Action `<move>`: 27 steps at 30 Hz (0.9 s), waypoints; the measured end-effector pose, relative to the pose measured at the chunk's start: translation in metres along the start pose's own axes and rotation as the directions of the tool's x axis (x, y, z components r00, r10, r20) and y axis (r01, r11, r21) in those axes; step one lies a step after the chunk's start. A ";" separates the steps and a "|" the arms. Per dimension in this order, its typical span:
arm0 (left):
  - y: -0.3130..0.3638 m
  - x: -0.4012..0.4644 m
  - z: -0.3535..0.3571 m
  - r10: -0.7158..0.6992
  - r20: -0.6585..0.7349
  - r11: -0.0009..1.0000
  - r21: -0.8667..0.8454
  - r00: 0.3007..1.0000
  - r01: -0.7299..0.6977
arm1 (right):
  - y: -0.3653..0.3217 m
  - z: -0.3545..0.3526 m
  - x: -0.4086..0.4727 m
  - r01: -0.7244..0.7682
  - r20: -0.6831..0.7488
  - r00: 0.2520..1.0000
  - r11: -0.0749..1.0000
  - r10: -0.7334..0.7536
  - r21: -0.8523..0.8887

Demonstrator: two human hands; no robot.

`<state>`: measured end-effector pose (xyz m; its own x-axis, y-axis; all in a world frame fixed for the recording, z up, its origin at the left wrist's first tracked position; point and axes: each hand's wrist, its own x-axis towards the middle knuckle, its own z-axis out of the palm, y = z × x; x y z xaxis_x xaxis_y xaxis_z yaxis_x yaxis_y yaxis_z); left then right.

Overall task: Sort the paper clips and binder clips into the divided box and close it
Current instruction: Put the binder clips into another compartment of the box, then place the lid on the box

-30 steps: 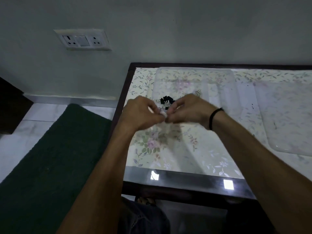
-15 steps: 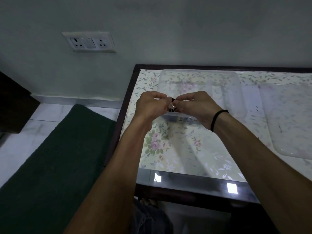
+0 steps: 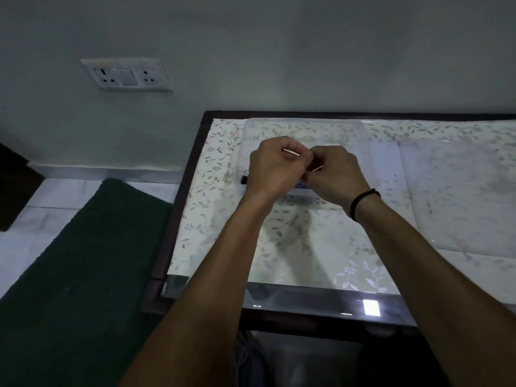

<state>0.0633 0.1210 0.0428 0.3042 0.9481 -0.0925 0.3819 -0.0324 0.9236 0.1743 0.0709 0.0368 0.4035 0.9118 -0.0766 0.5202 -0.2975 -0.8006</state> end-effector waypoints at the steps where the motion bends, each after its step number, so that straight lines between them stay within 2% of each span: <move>1: 0.006 -0.002 0.012 0.014 0.013 1.000 -0.002 1.000 -0.014 | 0.005 -0.009 -0.001 0.011 -0.035 0.999 0.999 -0.013 -0.052; 5: 0.029 -0.011 0.060 0.046 0.083 0.999 0.015 0.995 -0.048 | 0.036 -0.058 -0.013 0.003 -0.095 0.995 0.969 -0.027 -0.247; 9: 0.051 -0.032 0.116 0.091 0.218 0.989 0.092 0.972 -0.114 | 0.087 -0.118 -0.033 -0.114 -0.179 0.983 0.920 0.049 -0.376; 12: 0.062 -0.048 0.157 0.072 0.396 0.962 0.216 0.916 -0.169 | 0.134 -0.158 -0.044 -0.307 -0.263 0.943 0.837 0.203 -0.454; 16: 0.055 -0.057 0.196 -0.076 0.526 0.893 0.413 0.847 -0.177 | 0.180 -0.188 -0.057 -0.579 -0.285 0.815 0.693 0.504 -0.430; 19: 0.051 -0.061 0.218 -0.151 0.532 0.880 0.457 0.833 -0.132 | 0.204 -0.205 -0.068 -0.699 -0.316 0.715 0.626 0.624 -0.345; 21: 0.044 -0.059 0.226 -0.198 0.531 0.918 0.396 0.824 -0.035 | 0.218 -0.212 -0.067 -0.733 -0.291 0.681 0.622 0.672 -0.277; 24: 0.037 -0.056 0.238 -0.280 0.519 0.945 0.298 0.808 0.136 | 0.234 -0.219 -0.063 -0.737 -0.218 0.671 0.606 0.708 -0.299; 27: 0.030 -0.052 0.244 -0.319 0.451 0.935 0.294 0.833 0.199 | 0.239 -0.220 -0.058 -0.718 -0.190 0.694 0.644 0.695 -0.265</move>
<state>0.2720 -0.0062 -0.0160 0.5252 0.6578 -0.5399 0.6744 0.0652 0.7354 0.4412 -0.1159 -0.0192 0.7843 0.3719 -0.4966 0.2446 -0.9209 -0.3034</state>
